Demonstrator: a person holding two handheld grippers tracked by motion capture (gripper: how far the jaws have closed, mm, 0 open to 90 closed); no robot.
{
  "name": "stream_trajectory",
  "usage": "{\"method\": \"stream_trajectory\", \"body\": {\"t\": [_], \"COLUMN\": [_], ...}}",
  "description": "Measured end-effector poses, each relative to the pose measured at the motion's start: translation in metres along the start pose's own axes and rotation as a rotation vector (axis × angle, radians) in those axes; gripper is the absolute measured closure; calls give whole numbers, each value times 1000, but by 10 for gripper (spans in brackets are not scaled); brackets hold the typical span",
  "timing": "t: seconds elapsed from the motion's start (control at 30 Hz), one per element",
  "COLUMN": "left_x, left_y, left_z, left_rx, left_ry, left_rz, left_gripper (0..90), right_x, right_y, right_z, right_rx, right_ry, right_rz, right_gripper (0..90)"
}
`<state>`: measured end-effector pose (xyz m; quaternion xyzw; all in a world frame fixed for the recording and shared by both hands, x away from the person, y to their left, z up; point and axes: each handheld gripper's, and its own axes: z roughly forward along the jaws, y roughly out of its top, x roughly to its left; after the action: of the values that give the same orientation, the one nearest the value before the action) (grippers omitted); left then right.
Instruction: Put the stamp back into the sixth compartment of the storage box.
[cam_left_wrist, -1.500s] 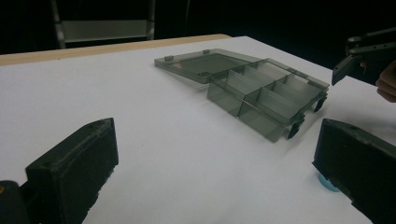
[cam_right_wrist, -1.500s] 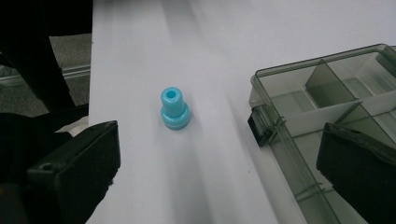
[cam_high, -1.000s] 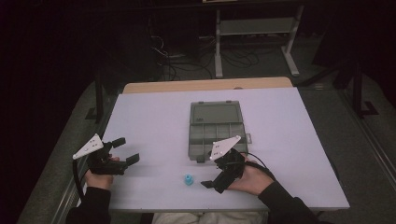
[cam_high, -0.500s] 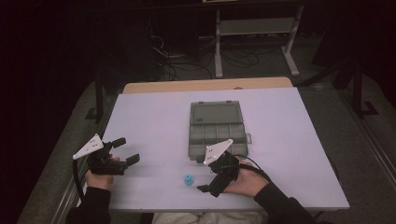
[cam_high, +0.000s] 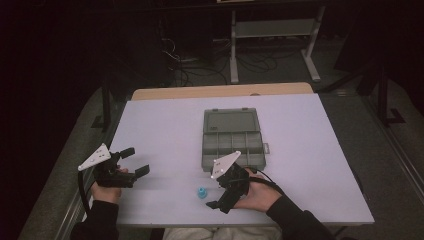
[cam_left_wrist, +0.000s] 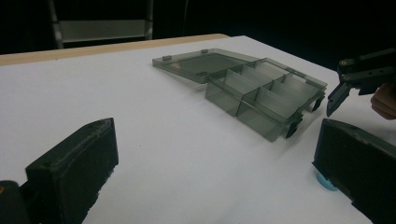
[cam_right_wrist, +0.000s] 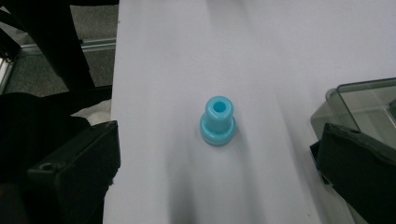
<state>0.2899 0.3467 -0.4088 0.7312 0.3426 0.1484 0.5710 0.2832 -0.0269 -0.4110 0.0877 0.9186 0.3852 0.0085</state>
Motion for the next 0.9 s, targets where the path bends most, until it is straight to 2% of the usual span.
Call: {"method": "stream_trajectory", "body": {"t": [0.37, 0.73, 0.9], "left_x": [0, 0, 0], "left_y": [0, 0, 0], "left_z": [0, 0, 0], "left_rx": [-1, 0, 1], "left_ry": [-1, -1, -3], "left_rz": [1, 1, 2], "left_gripper": [0, 0, 0], "right_x": [-1, -1, -2], "right_y": [6, 13, 16], "right_z": [8, 18, 22], "right_rx": [1, 29, 53], "right_ry": [23, 26, 48], "right_rz": [8, -13, -14], "right_gripper": [0, 0, 57]}}
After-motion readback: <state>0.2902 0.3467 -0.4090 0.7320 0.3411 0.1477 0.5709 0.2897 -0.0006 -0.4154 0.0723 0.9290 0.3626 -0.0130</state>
